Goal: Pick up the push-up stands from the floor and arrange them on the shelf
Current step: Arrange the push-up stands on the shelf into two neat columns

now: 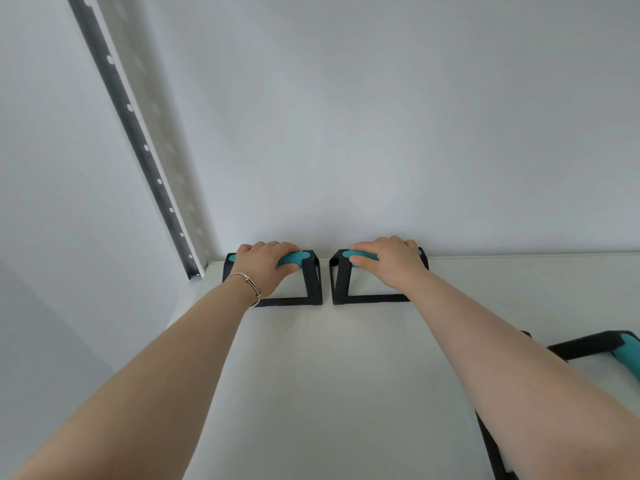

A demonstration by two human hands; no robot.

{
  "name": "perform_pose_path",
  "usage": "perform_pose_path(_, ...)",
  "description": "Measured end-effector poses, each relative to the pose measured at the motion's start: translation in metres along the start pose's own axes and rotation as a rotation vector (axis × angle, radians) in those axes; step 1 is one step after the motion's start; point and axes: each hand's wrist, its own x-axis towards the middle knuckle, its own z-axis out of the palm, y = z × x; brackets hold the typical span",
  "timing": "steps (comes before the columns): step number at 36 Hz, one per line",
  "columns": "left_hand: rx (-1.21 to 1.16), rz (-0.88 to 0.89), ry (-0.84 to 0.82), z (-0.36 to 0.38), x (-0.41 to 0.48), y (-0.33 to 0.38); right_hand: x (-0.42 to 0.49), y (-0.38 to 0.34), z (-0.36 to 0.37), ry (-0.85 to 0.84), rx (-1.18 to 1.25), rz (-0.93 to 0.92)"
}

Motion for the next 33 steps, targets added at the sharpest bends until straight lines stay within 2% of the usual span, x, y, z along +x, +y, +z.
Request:
perform_pose_path(8, 0.062, -0.053, -0.013, -0.001, -0.008, 0.009, -0.006, -0.004, 0.002, 0.05, -0.052, 0.064)
perform_pose_path(15, 0.152, -0.114, 0.057, -0.003, -0.028, 0.036, -0.035, -0.015, 0.003, 0.209, -0.07, 0.153)
perform_pose_path(23, 0.147, -0.048, 0.096, -0.006, -0.058, 0.107, -0.099, -0.004, -0.023, 0.331, -0.2, 0.205)
perform_pose_path(33, 0.088, 0.05, 0.051, -0.014, -0.12, 0.246, -0.222, 0.076, -0.066, 0.448, -0.113, 0.396)
